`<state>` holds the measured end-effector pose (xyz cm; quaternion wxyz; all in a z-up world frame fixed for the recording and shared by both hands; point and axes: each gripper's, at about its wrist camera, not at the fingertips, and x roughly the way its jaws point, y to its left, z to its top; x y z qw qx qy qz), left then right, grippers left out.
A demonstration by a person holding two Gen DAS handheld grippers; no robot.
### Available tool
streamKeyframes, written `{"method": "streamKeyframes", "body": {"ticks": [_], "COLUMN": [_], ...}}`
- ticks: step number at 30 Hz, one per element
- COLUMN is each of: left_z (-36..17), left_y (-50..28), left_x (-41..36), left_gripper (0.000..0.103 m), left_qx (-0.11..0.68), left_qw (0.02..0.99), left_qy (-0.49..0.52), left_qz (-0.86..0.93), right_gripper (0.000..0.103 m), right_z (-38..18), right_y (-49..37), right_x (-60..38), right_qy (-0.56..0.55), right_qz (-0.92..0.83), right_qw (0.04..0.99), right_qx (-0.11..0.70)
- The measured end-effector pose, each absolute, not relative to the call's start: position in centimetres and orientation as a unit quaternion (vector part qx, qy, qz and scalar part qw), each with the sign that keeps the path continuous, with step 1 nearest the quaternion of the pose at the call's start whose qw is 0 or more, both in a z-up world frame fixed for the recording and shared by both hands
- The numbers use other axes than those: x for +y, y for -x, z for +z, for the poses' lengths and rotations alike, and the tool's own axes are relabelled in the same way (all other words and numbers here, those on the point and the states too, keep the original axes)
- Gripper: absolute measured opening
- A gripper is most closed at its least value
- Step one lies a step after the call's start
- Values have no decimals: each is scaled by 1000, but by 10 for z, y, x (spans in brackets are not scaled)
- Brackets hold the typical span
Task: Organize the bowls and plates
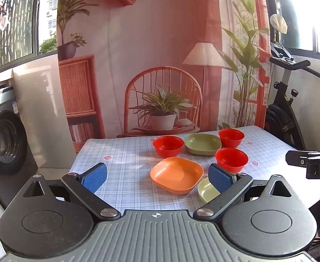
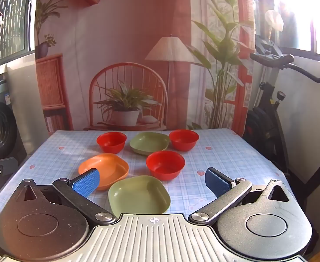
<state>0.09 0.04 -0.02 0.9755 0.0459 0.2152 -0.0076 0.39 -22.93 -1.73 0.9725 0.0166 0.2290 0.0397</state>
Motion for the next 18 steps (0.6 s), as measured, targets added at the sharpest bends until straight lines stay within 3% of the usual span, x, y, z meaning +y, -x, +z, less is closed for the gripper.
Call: {"method": "streamKeyframes", "body": {"ticks": [18], "left_z": [4], "left_y": [3], "left_x": [1], "left_gripper": [100], "left_qx": [206], "left_qw": [978], "left_qy": [-39], "left_qz": [-6], "right_gripper": [103], "right_z": [-18], "right_y": [-4], "right_x": [-230], "right_qy": [-15], "right_qz": [39], "right_qw": [973], "right_qx": [227]}}
